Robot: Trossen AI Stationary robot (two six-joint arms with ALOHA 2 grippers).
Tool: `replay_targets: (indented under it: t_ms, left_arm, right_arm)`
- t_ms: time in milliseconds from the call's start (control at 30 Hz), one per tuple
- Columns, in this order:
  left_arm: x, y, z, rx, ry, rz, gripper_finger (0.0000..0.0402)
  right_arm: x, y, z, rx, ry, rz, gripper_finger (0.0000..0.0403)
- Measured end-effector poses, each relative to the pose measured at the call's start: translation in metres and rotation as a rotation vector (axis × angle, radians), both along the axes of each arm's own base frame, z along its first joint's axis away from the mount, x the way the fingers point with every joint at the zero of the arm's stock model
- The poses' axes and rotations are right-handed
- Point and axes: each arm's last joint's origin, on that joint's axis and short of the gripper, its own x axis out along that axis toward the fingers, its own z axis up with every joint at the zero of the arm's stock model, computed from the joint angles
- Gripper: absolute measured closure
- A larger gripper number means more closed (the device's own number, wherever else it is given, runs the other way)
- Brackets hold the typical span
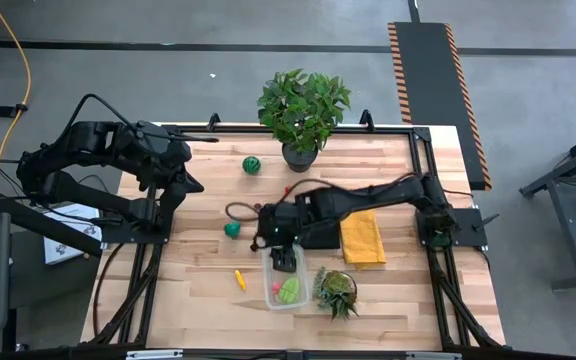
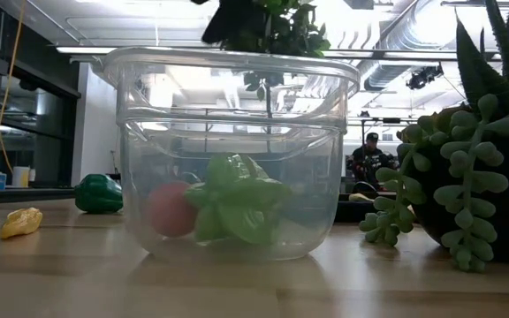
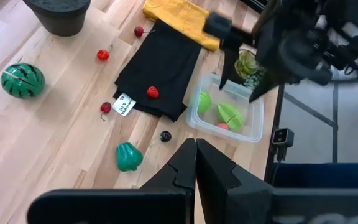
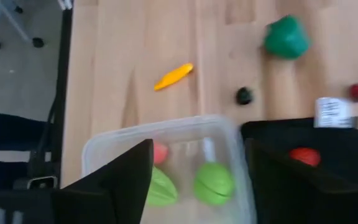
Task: Pick and placing Produce into tupperware
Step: Put the bell pepper into the bin
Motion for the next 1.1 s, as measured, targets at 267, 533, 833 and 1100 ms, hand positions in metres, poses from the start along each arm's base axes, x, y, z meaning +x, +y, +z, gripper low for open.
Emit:
replay_targets:
  t_ms: [267,533,833,1100]
  left_arm:
    - [-0.003,0.0,0.0,0.013,0.004,-0.005,0.0401]
    - [-0.012,-0.002,0.003,0.033,-0.016,-0.014,0.0401]
    - [-0.016,-0.002,0.003,0.082,-0.013,-0.056,0.0401]
    - [-0.016,-0.002,0.001,0.116,0.008,-0.095,0.0401]
  right_arm:
    - [-0.015,-0.018,0.034,-0.062,0.046,0.043,0.0224]
    - [-0.04,-0.037,0.071,-0.068,-0.002,0.021,0.0281]
    - [-0.101,-0.059,0.119,-0.121,-0.108,-0.116,0.0319]
    - [-0.159,-0.067,0.107,-0.103,-0.191,-0.259,0.032]
